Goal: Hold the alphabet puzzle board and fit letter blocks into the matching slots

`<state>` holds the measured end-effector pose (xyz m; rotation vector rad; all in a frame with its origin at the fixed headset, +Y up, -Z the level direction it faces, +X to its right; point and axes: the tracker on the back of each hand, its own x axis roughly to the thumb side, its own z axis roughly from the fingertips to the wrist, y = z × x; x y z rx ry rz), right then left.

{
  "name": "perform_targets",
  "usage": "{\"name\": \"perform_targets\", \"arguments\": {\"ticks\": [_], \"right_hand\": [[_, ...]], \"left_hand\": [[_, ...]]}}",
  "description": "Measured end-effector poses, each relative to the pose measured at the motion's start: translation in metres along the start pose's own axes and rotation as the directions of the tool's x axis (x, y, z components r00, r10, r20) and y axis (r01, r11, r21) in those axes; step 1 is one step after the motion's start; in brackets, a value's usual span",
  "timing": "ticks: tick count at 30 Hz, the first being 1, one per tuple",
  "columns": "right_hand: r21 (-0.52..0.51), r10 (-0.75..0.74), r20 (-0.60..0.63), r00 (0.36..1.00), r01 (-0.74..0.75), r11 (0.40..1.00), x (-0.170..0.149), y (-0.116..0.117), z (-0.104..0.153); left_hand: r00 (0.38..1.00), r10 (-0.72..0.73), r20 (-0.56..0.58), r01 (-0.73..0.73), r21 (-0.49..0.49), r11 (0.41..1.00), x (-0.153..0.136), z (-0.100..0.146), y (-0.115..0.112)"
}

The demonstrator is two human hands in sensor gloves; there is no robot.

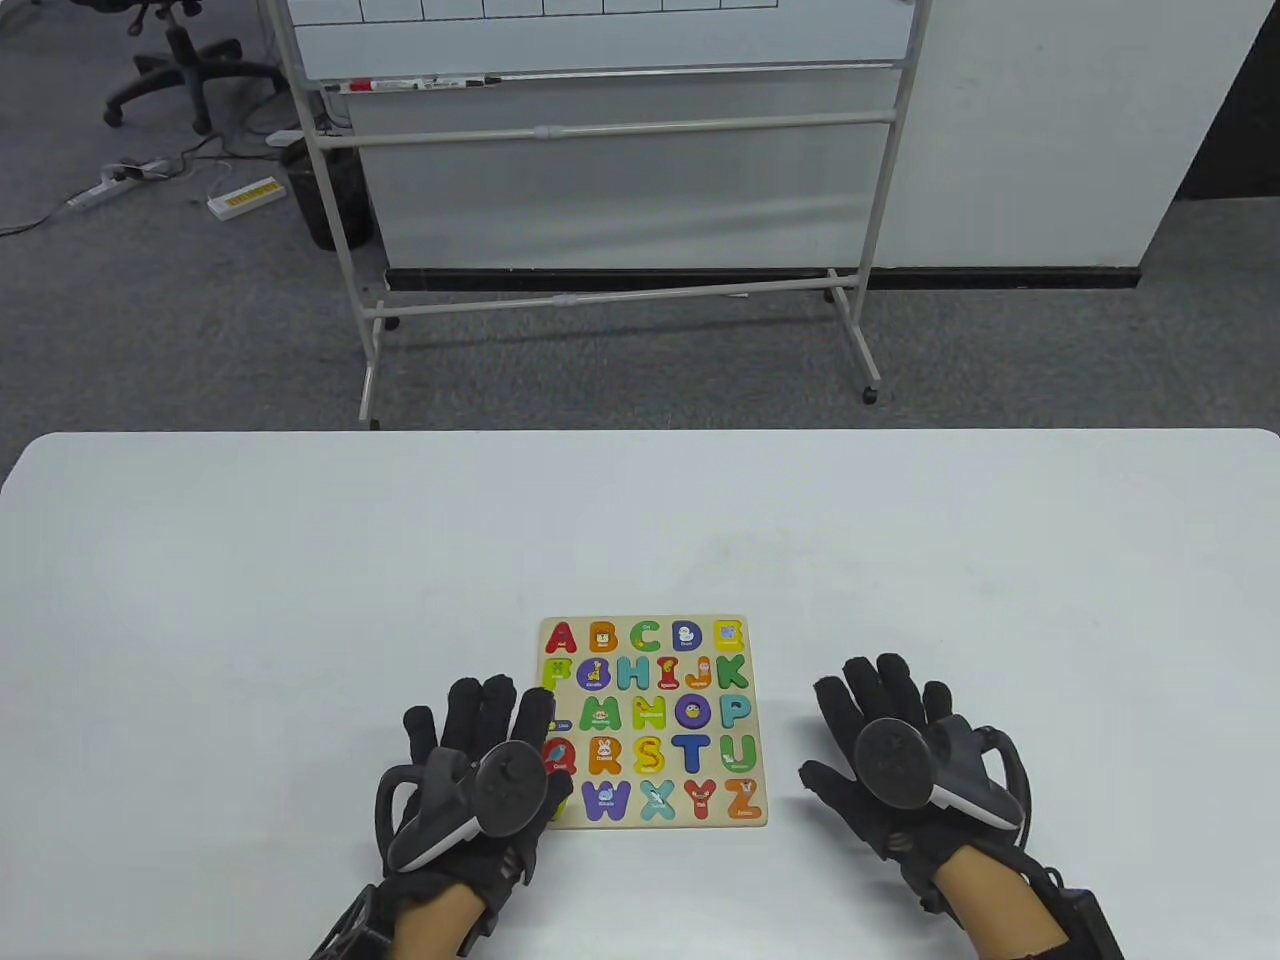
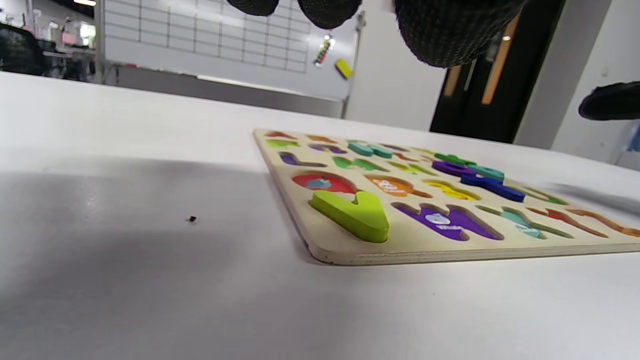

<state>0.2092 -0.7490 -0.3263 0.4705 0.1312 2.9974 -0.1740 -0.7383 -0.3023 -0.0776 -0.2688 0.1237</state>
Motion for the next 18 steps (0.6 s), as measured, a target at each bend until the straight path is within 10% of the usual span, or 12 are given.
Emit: {"name": "perform_targets", "arguments": {"ticks": [18], "right_hand": [[0.006,-0.026,0.023,0.999,0.025,1.000,0.0005,0.0024,-0.0009]], "left_hand": [[1.000,-0.001,-0.021,0.001,-0.001,1.000,-0.0038,-0.0006,-0.0016]]}}
